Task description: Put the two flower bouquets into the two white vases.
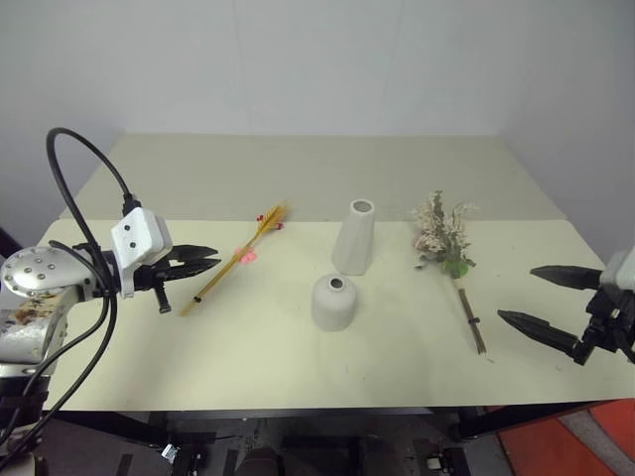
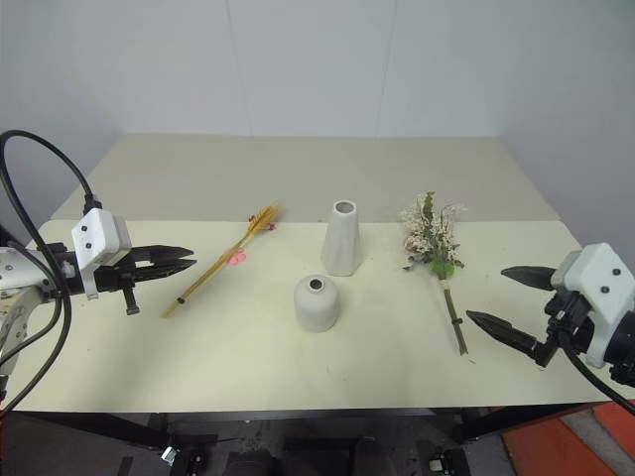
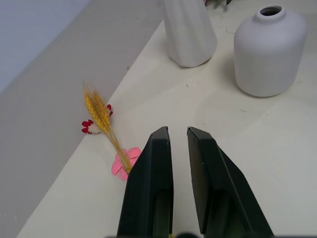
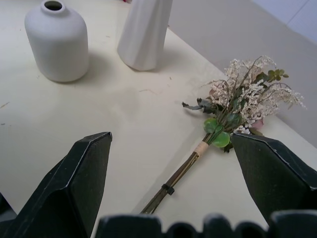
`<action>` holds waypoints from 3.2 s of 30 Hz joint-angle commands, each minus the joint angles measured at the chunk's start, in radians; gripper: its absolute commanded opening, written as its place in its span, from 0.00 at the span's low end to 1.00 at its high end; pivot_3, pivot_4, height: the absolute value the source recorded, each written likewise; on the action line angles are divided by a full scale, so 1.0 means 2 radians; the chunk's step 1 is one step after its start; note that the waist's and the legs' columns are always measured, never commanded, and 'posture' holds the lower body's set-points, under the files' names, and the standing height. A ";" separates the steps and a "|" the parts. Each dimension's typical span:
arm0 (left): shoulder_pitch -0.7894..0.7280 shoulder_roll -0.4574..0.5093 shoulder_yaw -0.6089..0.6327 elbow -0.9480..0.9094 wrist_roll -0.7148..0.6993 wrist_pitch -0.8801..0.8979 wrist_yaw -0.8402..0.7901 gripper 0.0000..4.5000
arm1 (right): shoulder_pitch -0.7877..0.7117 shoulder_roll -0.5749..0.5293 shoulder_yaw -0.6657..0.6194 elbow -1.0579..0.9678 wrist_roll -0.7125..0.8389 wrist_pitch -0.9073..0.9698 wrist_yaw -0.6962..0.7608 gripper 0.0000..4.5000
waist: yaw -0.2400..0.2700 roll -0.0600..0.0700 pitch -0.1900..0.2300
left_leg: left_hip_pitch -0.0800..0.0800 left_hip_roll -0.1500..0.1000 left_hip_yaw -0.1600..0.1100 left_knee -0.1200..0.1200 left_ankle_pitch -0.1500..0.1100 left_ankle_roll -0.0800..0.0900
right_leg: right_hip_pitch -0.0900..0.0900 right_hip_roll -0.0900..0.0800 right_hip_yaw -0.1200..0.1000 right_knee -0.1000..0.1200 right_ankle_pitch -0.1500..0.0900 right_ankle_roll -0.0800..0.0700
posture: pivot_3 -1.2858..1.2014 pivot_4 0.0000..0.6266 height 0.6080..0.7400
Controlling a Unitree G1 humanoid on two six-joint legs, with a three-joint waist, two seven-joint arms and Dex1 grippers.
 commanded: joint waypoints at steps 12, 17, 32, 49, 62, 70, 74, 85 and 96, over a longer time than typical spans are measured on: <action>0.006 0.015 0.021 -0.013 0.000 -0.010 0.003 0.14 | -0.033 -0.013 -0.013 0.002 0.019 0.016 -0.017 1.00 | 0.000 0.000 0.000 | 0.000 0.000 0.000 0.000 0.000 0.000 | 0.000 0.000 0.000 0.000 0.000 0.000 | 0.52 0.24 1.00; -0.022 0.005 -0.013 0.008 0.019 -0.024 0.001 0.14 | -0.110 -0.124 0.092 0.028 0.028 0.157 -0.058 1.00 | -0.002 0.000 0.000 | 0.000 0.000 0.000 0.000 0.000 0.000 | 0.000 0.000 0.001 0.000 0.000 0.000 | 0.52 0.24 1.00; -0.091 -0.040 -0.076 0.014 0.035 -0.059 -0.013 0.14 | -0.543 -0.003 0.476 0.384 -0.079 0.338 -0.126 1.00 | 0.001 0.000 0.000 | -0.012 -0.001 0.000 0.002 0.000 0.000 | -0.011 0.000 -0.001 0.001 0.004 -0.004 | 0.52 0.24 1.00; -0.073 -0.046 -0.085 0.010 0.051 -0.065 -0.012 0.14 | -0.591 0.060 0.500 0.532 -0.147 0.311 -0.097 0.48 | -0.002 0.000 0.000 | -0.017 -0.001 0.000 0.003 0.001 -0.001 | -0.016 0.000 -0.001 0.001 0.006 -0.003 | 0.52 0.24 1.00; -0.073 -0.043 -0.085 0.015 0.057 -0.066 -0.014 0.14 | -0.595 0.086 0.426 0.479 -0.199 0.266 -0.208 0.05 | -0.005 0.000 0.000 | -0.017 -0.001 0.000 0.004 0.001 -0.001 | -0.016 0.000 0.000 0.002 0.006 -0.004 | 0.52 0.24 1.00; -0.074 -0.035 -0.082 0.014 0.057 -0.060 -0.019 0.14 | -0.573 0.209 0.257 0.327 -0.160 -0.048 -0.338 0.05 | -0.009 0.001 0.000 | -0.017 -0.001 0.000 0.003 0.002 -0.002 | -0.017 0.000 0.000 0.005 0.006 -0.004 | 0.52 0.24 1.00; -0.076 -0.034 -0.082 0.013 0.054 -0.057 -0.021 0.14 | -0.580 0.299 0.177 0.272 -0.039 -0.114 -0.323 0.05 | -0.009 0.001 0.000 | -0.017 -0.001 0.000 0.004 0.002 -0.002 | -0.017 0.000 0.000 0.005 0.007 -0.004 | 0.52 0.24 1.00; -0.086 -0.034 -0.084 0.024 0.058 -0.061 -0.027 0.14 | -0.563 0.372 0.218 0.260 -0.005 -0.130 -0.324 0.05 | -0.018 0.001 0.000 | -0.015 -0.001 0.000 0.004 0.002 -0.002 | -0.017 0.000 0.000 0.008 0.006 -0.004 | 0.52 0.24 1.00; -0.071 -0.035 -0.079 0.008 0.057 -0.055 -0.018 0.14 | -0.534 0.395 0.252 0.239 0.002 -0.112 -0.334 0.05 | -0.017 0.001 0.000 | -0.015 -0.001 -0.001 0.004 0.002 -0.002 | -0.017 0.000 0.000 0.008 0.006 -0.004 | 0.52 0.24 1.00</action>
